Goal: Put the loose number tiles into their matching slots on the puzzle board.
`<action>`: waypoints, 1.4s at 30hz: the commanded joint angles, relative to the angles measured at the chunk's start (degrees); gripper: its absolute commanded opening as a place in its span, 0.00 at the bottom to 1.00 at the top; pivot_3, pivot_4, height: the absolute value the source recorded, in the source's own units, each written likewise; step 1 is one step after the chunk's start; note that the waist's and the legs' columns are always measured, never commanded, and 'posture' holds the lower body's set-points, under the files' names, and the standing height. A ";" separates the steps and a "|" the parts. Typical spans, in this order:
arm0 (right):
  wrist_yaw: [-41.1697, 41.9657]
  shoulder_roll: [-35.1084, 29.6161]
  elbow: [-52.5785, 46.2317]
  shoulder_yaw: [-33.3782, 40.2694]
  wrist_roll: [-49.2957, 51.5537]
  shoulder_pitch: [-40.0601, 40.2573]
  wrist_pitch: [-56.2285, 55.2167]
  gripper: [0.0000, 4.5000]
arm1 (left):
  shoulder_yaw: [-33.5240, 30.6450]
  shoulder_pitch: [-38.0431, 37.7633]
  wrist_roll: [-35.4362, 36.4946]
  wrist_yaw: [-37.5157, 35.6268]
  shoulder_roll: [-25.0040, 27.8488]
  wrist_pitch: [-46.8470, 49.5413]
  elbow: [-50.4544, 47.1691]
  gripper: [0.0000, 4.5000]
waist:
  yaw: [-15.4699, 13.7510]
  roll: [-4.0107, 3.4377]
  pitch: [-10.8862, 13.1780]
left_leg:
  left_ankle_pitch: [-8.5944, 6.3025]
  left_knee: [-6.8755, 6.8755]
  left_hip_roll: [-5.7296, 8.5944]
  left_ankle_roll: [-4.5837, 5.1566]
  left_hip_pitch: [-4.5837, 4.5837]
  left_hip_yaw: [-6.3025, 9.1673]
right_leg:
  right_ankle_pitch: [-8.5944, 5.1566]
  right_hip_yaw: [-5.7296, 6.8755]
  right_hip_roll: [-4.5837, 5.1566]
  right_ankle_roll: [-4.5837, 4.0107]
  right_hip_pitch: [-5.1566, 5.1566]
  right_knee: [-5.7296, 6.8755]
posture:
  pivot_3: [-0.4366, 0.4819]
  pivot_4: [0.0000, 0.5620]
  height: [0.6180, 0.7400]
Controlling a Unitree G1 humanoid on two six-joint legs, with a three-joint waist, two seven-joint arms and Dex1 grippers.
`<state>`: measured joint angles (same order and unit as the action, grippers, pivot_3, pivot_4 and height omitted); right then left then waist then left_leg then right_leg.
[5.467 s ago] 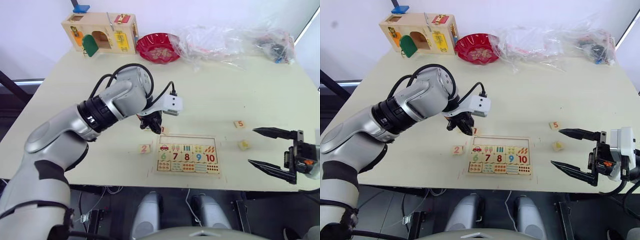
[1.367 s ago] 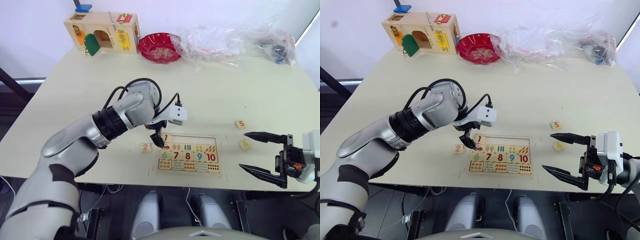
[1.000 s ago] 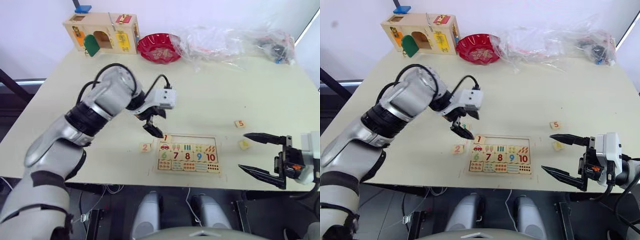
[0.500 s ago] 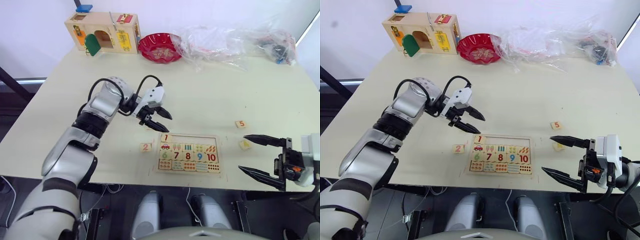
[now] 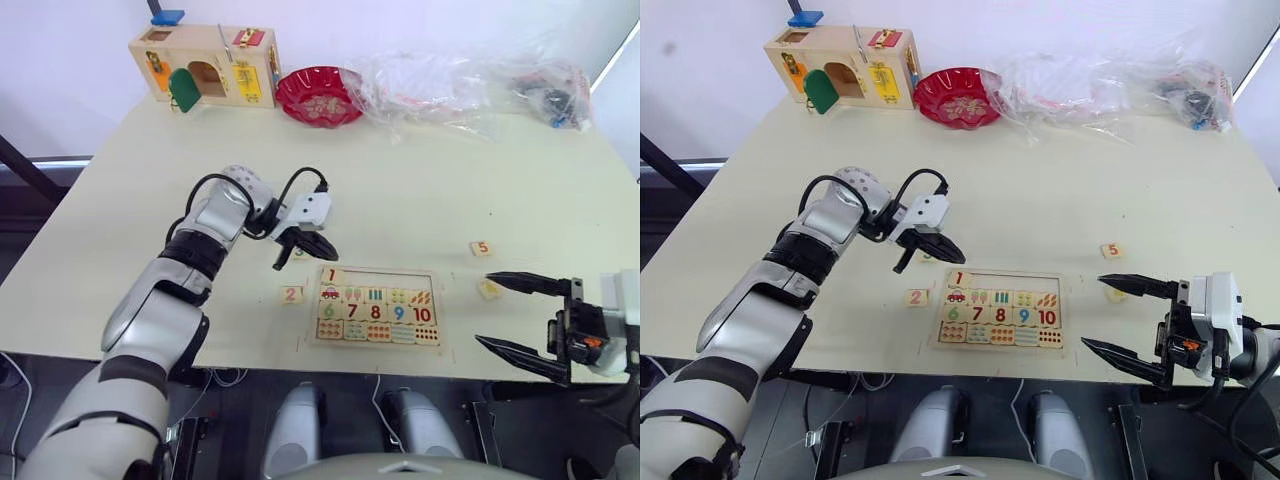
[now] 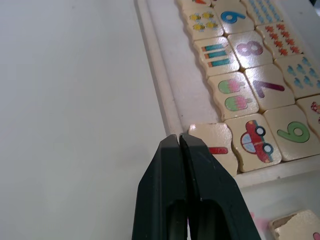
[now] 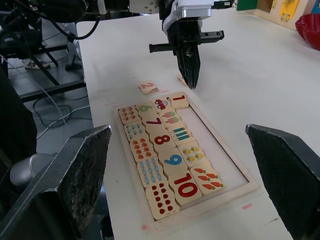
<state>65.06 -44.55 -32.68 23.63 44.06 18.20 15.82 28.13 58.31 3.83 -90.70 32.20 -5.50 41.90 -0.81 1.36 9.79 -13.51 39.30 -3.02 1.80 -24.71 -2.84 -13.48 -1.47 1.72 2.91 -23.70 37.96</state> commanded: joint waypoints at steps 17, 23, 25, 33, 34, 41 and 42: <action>0.93 0.56 -1.35 4.31 1.22 3.23 -1.65 1.00 | -3.18 0.35 -4.78 -1.41 -1.32 -5.13 4.03 0.02 | -0.01 0.00 0.00 | 0.00 0.00 0.00 0.00 -0.01 0.01 | 0.01 0.01 0.00 0.02 0.00 0.00 | 0.48 0.27 1.00; 3.47 1.80 -0.80 8.62 1.71 8.23 -3.10 1.00 | -3.41 -0.18 -5.07 -1.65 -1.21 -4.96 3.58 0.02 | -0.03 0.00 0.00 | 0.00 0.00 0.00 0.00 -0.01 0.03 | 0.01 0.03 0.00 0.02 0.01 0.00 | 0.48 0.27 1.00; 4.50 2.58 -0.71 10.38 1.82 10.54 -3.68 1.00 | -3.43 -0.33 -5.00 -1.74 -1.17 -4.74 3.33 0.02 | -0.02 0.00 0.00 | 0.00 0.00 0.00 0.00 -0.01 0.03 | 0.01 0.03 0.01 0.02 0.01 0.00 | 0.48 0.27 1.00; 5.93 5.20 -1.30 14.28 2.21 16.11 -4.99 1.00 | -3.33 -0.72 -4.96 -1.79 -1.10 -4.29 2.76 0.02 | 0.02 0.00 0.00 | 0.00 -0.02 -0.02 0.00 0.00 0.04 | 0.00 0.04 0.00 0.00 0.00 0.00 | 0.48 0.27 1.00; 6.03 5.53 -1.31 14.63 2.24 16.75 -5.19 1.00 | -3.33 -0.75 -4.98 -1.79 -1.09 -4.26 2.72 0.02 | 0.01 0.00 0.00 | 0.00 -0.02 -0.02 0.00 0.00 0.03 | -0.01 0.04 0.00 -0.01 0.00 0.00 | 0.48 0.27 1.00; 6.31 8.08 -1.32 16.60 2.13 20.58 -6.78 1.00 | -3.42 -1.49 -4.75 -1.79 -0.80 -3.34 1.22 0.02 | 0.01 0.00 0.00 | 0.00 -0.02 -0.02 0.00 0.00 0.02 | -0.05 0.03 0.02 -0.08 0.00 0.00 | 0.48 0.27 1.00; 6.30 8.47 -1.29 16.74 2.10 21.08 -7.06 1.00 | -3.45 -1.61 -4.72 -1.79 -0.74 -3.19 0.99 0.02 | 0.00 0.00 0.00 | 0.00 -0.02 -0.02 0.00 0.00 0.03 | -0.05 0.03 0.02 -0.08 0.00 0.00 | 0.48 0.27 1.00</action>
<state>70.95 -36.40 -32.78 38.09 45.28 38.57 10.27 25.82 56.80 -1.27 -90.76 30.93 -8.94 44.92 -0.81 1.35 9.79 -13.51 39.28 -3.04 1.80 -24.71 -2.81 -13.53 -1.44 1.74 2.83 -23.69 37.96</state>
